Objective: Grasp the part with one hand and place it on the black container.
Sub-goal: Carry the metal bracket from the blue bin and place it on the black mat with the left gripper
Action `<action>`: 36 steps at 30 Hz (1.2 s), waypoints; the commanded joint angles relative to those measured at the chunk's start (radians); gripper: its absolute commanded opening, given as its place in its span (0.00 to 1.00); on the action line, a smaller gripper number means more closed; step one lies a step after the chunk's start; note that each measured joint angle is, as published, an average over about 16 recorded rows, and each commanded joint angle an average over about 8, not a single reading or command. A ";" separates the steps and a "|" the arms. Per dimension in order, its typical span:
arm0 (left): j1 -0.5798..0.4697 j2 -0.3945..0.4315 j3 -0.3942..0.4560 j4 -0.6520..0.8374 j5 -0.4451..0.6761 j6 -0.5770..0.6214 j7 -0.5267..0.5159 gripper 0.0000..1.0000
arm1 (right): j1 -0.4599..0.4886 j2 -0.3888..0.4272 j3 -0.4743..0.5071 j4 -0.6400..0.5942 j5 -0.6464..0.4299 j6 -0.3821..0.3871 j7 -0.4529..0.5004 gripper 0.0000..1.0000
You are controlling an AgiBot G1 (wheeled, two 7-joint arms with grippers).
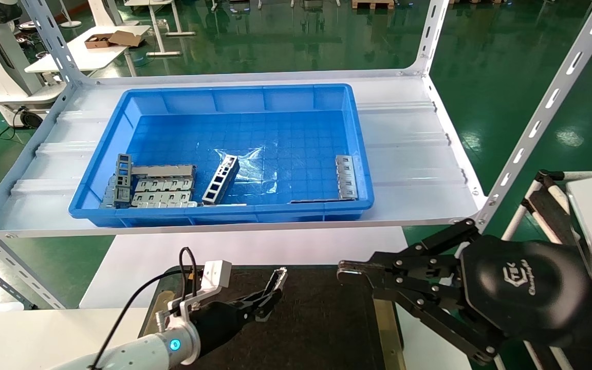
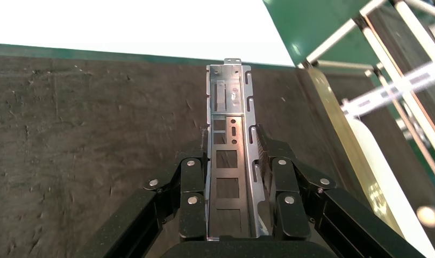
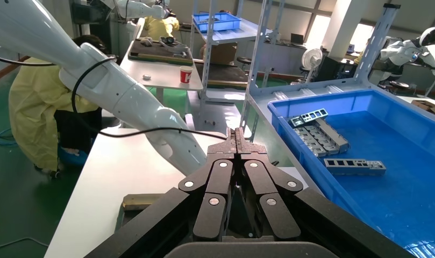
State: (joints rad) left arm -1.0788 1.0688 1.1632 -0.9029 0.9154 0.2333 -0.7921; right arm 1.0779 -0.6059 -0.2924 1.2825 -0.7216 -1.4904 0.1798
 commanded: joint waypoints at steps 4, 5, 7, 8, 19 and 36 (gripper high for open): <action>-0.003 0.070 0.027 0.061 -0.004 -0.078 -0.052 0.00 | 0.000 0.000 0.000 0.000 0.000 0.000 0.000 0.00; -0.003 0.082 0.031 0.072 -0.005 -0.089 -0.058 0.00 | 0.000 0.000 0.000 0.000 0.000 0.000 0.000 0.00; -0.002 0.103 0.038 0.092 -0.008 -0.108 -0.068 0.00 | 0.000 0.000 0.000 0.000 0.000 0.000 0.000 0.00; -0.001 0.112 0.041 0.101 -0.010 -0.116 -0.073 0.00 | 0.000 0.000 -0.001 0.000 0.000 0.000 0.000 0.00; 0.010 0.159 0.057 0.147 -0.026 -0.174 -0.104 0.00 | 0.000 0.000 -0.001 0.000 0.001 0.001 -0.001 0.00; 0.032 0.187 0.043 0.182 -0.031 -0.197 -0.106 0.75 | 0.000 0.001 -0.002 0.000 0.001 0.001 -0.001 0.68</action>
State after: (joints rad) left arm -1.0474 1.2552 1.2057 -0.7226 0.8842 0.0361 -0.8985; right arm 1.0783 -0.6051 -0.2946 1.2825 -0.7201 -1.4894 0.1788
